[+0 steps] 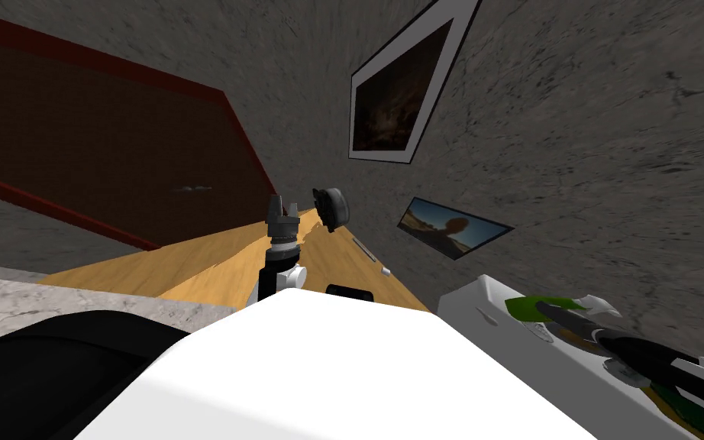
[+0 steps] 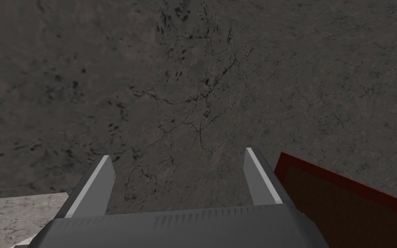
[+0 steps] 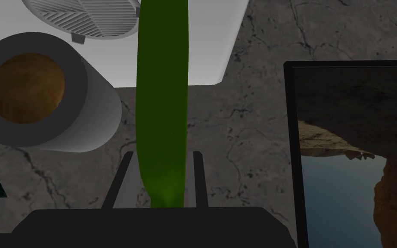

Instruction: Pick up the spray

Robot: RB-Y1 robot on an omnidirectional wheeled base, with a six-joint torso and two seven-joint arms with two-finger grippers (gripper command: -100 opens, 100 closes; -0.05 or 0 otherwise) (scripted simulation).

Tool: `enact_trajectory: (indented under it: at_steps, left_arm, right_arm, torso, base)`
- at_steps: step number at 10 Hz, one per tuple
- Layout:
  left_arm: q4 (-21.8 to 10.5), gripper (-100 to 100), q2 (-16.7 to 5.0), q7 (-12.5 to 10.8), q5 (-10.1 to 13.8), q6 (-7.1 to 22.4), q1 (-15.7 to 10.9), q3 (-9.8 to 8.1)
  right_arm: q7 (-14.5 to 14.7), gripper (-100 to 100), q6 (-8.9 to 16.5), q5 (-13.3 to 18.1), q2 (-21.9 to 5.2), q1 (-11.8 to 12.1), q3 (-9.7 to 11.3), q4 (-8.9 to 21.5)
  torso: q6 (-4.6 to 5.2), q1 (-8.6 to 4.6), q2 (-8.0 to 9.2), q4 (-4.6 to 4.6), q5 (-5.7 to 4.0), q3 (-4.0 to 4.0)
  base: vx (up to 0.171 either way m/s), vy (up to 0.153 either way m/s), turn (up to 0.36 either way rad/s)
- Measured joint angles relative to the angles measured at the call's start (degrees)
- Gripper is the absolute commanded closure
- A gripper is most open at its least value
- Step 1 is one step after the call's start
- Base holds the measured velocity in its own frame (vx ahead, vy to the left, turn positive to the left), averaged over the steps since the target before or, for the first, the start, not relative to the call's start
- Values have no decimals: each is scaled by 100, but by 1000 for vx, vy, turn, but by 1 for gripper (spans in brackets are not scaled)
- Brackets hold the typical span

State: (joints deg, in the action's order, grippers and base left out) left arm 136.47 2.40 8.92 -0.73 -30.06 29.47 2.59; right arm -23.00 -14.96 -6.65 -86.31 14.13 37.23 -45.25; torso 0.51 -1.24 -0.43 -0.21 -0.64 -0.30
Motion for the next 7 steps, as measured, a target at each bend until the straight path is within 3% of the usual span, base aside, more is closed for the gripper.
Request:
enact_trajectory:
  at_steps: [1, 3, 5, 7]
  left_arm:
    - [0, 0, 0, 0, 0, 0, 0, 0]
    - [0, 0, 0, 0, 0, 0, 0, 0]
    - [-1, 0, 0, 0, 0, 0, -2, 1]
    - [0, 0, 0, 0, 0, 0, 0, 0]
  right_arm:
    - [49, 100, 129, 45, -41, 257, -260, -376]
    - [140, 100, 120, 248, 119, 466, -591, -559]
    - [250, 100, 193, 315, 153, 787, -929, -890]
    - [401, 100, 331, 381, 193, 1224, -1387, -1298]
  torso:
    - [19, -19, 12, -8, -26, 1]
    - [42, -69, 14, -21, -74, -4]
    - [35, -98, 30, -27, -102, 0]
    - [51, -116, 20, -33, -122, -7]
  base:
    - [65, -44, -114]
    - [154, -82, -301]
    - [34, -13, -40]
    - [132, -48, -325]
